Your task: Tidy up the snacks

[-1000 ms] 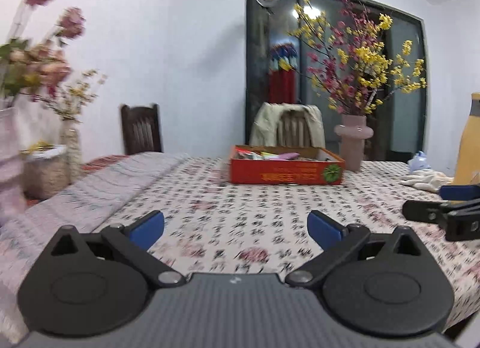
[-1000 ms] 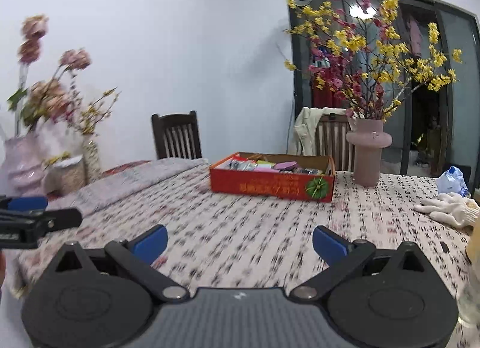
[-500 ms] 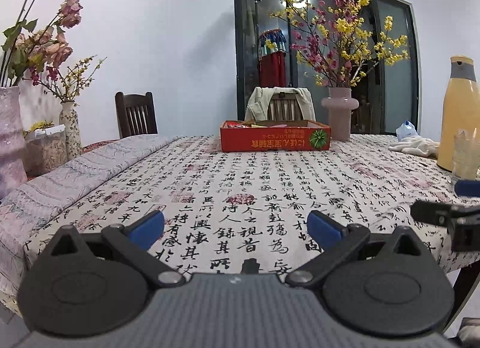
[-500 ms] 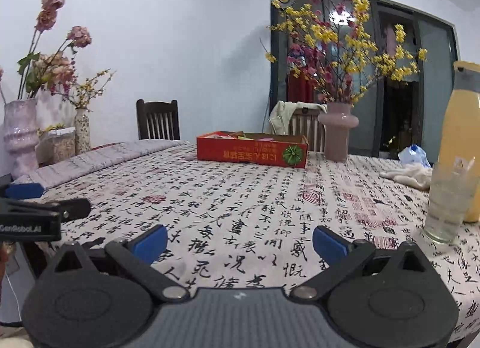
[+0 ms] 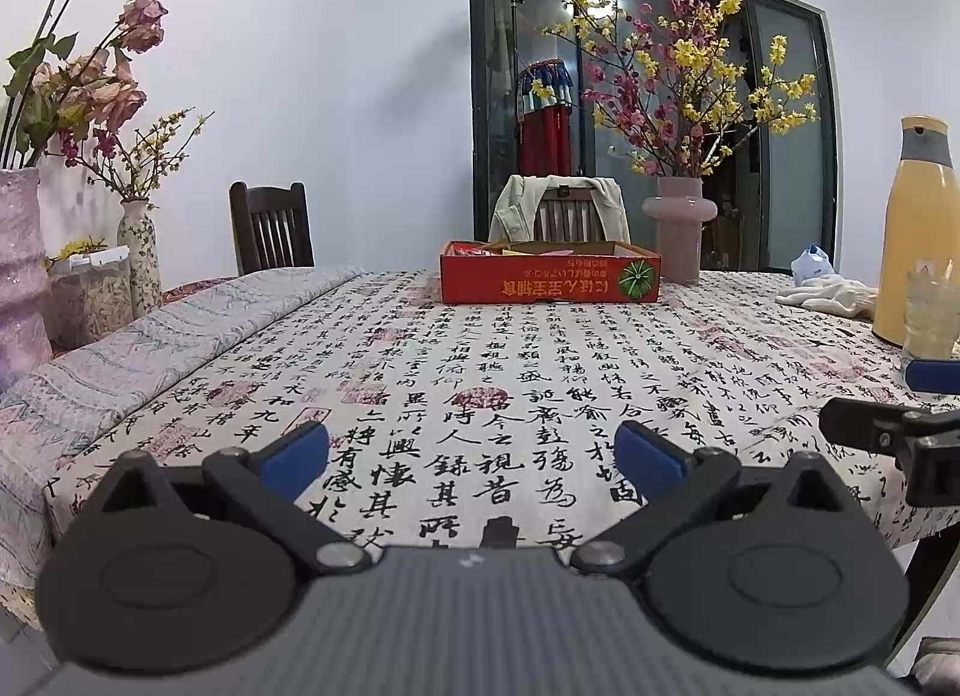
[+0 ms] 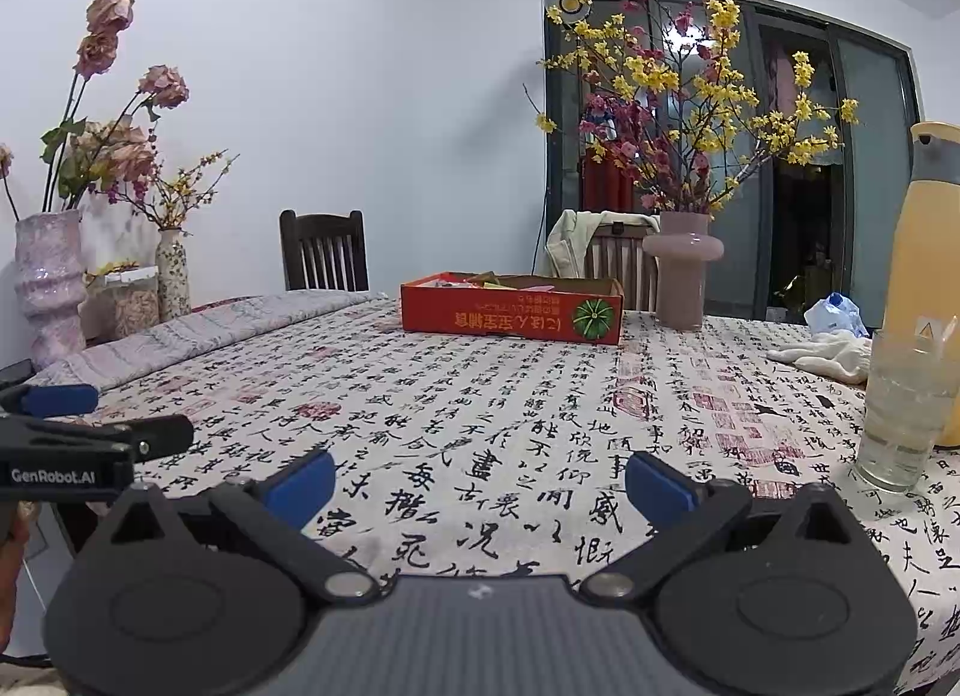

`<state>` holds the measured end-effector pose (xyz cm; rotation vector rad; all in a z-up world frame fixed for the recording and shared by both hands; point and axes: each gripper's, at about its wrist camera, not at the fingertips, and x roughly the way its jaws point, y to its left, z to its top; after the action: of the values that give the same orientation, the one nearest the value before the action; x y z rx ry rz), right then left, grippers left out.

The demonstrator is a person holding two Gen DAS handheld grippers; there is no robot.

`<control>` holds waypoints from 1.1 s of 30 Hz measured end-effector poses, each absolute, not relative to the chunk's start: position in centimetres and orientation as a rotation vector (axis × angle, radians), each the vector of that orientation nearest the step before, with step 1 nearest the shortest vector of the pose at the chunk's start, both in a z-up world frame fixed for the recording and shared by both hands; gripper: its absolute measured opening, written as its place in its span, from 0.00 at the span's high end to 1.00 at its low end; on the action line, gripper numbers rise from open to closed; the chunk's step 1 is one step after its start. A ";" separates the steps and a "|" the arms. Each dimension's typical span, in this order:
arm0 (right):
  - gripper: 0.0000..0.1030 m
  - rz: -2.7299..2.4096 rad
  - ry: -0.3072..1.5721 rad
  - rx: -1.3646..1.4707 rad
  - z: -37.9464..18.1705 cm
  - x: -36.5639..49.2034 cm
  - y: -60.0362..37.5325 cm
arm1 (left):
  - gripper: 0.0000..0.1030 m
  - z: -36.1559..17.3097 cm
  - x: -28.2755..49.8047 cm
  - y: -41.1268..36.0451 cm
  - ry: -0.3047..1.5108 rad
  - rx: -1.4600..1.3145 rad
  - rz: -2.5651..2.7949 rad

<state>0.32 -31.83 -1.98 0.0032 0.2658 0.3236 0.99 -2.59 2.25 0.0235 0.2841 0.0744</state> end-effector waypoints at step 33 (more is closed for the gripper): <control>0.00 0.336 0.262 0.015 -1.9 0.5 -32.3 | 0.00 2.4 1.0 -2.7 0.280 0.025 0.077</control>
<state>0.50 -32.27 -1.91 0.0146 0.2622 0.3357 0.96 -2.66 2.44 0.0251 0.2798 0.0775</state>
